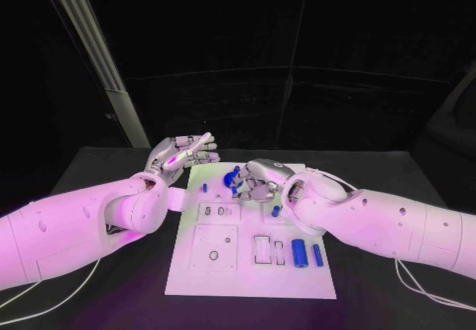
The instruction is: Assemble the parts on the task board
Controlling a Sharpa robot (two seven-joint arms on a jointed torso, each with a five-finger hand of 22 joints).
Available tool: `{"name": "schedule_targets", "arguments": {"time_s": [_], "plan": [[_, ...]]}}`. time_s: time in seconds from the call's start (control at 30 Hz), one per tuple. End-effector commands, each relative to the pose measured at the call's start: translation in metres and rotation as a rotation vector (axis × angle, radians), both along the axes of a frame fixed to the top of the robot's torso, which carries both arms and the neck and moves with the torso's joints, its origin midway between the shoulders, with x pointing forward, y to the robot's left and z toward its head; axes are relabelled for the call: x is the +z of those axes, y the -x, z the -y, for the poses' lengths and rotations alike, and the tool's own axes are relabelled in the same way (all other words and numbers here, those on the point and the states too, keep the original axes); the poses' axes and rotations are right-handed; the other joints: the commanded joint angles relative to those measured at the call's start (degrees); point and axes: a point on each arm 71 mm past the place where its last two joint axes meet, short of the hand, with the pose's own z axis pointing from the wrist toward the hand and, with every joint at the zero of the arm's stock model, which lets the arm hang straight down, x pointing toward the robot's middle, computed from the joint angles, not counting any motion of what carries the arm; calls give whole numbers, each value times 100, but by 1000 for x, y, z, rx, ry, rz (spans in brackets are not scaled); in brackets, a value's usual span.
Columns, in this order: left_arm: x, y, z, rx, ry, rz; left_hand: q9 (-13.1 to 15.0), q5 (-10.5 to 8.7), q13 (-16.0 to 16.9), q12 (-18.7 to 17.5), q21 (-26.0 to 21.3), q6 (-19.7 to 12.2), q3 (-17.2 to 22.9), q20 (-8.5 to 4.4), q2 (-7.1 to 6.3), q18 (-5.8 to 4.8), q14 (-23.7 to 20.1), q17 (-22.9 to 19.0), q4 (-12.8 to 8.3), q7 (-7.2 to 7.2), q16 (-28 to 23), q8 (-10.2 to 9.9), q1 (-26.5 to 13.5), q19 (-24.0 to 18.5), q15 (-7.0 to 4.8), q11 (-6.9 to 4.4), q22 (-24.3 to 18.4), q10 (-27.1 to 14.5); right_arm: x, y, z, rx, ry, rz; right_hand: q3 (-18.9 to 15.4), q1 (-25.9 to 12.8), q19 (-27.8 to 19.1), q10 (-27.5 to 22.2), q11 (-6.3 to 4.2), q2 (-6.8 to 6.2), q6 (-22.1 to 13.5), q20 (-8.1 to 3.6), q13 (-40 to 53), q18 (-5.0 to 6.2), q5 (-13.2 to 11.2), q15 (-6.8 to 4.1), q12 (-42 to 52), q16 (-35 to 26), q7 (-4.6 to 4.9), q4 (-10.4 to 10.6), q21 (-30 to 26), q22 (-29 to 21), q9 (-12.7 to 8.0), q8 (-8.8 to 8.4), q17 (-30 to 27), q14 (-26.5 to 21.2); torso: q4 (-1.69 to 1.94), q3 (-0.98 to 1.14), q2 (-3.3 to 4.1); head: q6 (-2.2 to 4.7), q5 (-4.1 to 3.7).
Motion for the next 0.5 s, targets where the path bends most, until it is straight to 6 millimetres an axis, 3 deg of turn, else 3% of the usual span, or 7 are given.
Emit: {"name": "schedule_targets", "arguments": {"time_s": [0.03, 0.5], "plan": [[1, 0, 1, -12, 16, -4, -1, -2, -1, 0, -25, 27, 0, -5, 41, 39, 51, 8, -26, 58, -11, -8, 24, 34, 3, -2, -8, 36, -7, 2, -7, 14, 88, 19, 80, -41, -19, 114, -96, -4, 203, 4, 2, -14, 35, -23, -21, -28, -106, 32, -20, -8, 18, 33, 889, 473, 8, -2, 2, -1, 16], [1, -1, 3, -15, 17, -5, -1, -2, -1, 0, -25, 27, 0, -5, 41, 39, 51, 8, -26, 58, -11, -8, 24, 34, 3, -2, -8, 36, -24, 7, -24, 37, 137, 12, 94, -72, -28, 108, -97, -23, 216, 5, -4, -10, 33, -23, -32, -32, -109, 37, -28, -25, 19, 33, 885, 472, 6, 7, 8, -43, 62]]}}
